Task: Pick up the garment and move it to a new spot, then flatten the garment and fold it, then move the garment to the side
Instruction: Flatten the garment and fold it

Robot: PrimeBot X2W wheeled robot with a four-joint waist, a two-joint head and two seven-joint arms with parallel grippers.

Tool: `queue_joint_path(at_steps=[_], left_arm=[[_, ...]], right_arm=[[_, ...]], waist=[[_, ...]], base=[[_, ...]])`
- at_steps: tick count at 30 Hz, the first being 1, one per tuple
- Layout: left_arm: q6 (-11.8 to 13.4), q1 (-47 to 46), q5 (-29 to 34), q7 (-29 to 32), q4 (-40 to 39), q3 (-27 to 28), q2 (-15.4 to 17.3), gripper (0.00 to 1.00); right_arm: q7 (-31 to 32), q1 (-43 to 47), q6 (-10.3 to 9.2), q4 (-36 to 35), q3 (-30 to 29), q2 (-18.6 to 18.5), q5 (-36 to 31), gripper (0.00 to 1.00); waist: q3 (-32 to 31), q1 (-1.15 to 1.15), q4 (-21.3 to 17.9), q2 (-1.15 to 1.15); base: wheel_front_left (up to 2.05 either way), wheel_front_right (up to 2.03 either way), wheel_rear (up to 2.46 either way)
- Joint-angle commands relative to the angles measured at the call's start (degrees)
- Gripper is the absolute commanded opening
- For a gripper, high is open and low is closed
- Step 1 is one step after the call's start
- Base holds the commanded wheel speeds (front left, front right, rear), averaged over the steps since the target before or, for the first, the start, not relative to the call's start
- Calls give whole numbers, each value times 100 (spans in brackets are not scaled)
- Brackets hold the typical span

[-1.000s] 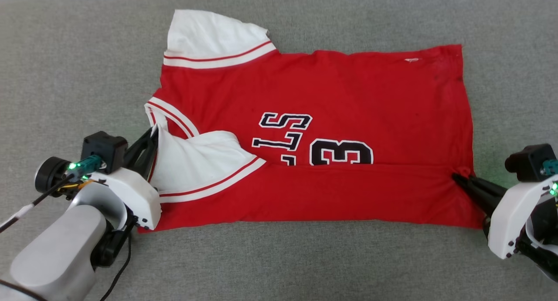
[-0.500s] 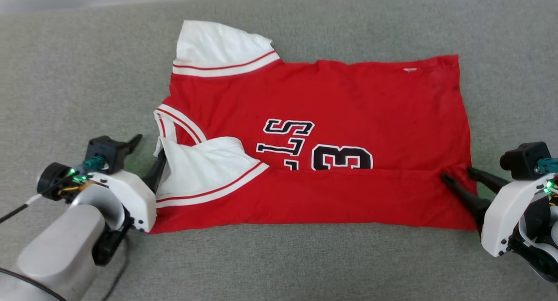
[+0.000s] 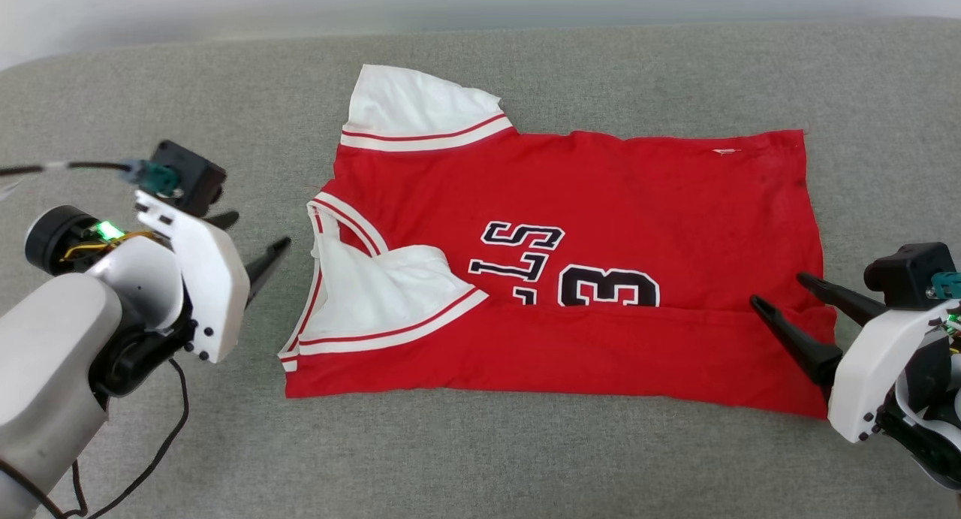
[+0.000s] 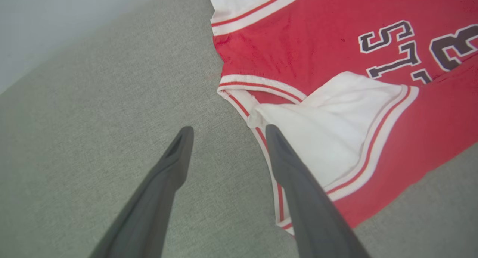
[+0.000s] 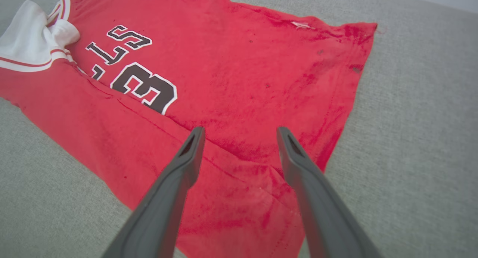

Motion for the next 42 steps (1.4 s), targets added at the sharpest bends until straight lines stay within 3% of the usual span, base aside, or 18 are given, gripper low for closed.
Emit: queue_joint_path(at_steps=[1, 7, 8, 10, 20, 21, 22, 29, 35, 39, 41, 42], left_arm=[[-38, -125, -100, 465, -186, -99, 87, 100], [-59, -236, -774, 1891, -463, -300, 131, 100], [-65, -197, -924, 2346, -388, -450, 119, 100], [-102, -51, -1038, 2598, -211, -614, 33, 100], [-167, 429, -1145, 2759, 403, -992, -231, 100], [-184, 445, -1145, 2723, 442, -998, -256, 40], [-204, 452, -1143, 2694, 470, -1000, -265, 0], [-339, 308, -1031, 2461, 377, -912, -93, 0], [-359, 169, -949, 2278, 49, -819, 25, 0], [-312, 102, -901, 2300, -164, -815, 62, 0], [-303, 87, -881, 2306, -211, -818, 65, 0], [-265, 36, -808, 2311, -341, -844, 41, 0]], right_arm=[[39, 41, -4, -60, -51, 50, -55, 100], [193, -39, -4, -198, -96, 144, -154, 100], [270, -100, -4, -249, -61, 195, -168, 100], [323, -174, -4, -251, 1, 240, -171, 100], [347, -444, -4, -133, 184, 285, -96, 100], [374, -498, -4, -148, 209, 236, -103, 100], [388, -565, -4, -161, 219, 169, -122, 100], [985, -1211, -4, -452, 472, -462, 1, 100], [2519, -1705, -3, -528, 1006, -987, 591, 100], [3421, -1790, -4, -334, 1342, -1089, 863, 100], [3527, -1794, -4, -237, 1381, -1041, 896, 100], [3667, -1669, -4, 146, 1445, -834, 998, 100]], waist=[[22, 0, 9, 0], [129, 0, -56, 0], [187, 0, -134, 0], [244, 0, -257, 0], [290, 0, -451, 0], [271, 0, -456, 0], [243, 0, -461, 0], [-27, 0, -453, 0], [-153, 0, -400, 0], [-129, 0, -334, 0], [-108, 0, -317, 0], [-18, 0, -251, 0]], base=[[0, 0, 0], [0, 0, 0], [0, 0, 0], [0, 0, 0], [0, 0, 0], [0, 0, 0], [0, 0, 0], [0, 0, 0], [0, 0, 0], [0, 0, 0], [0, 0, 0], [0, 0, 0]])
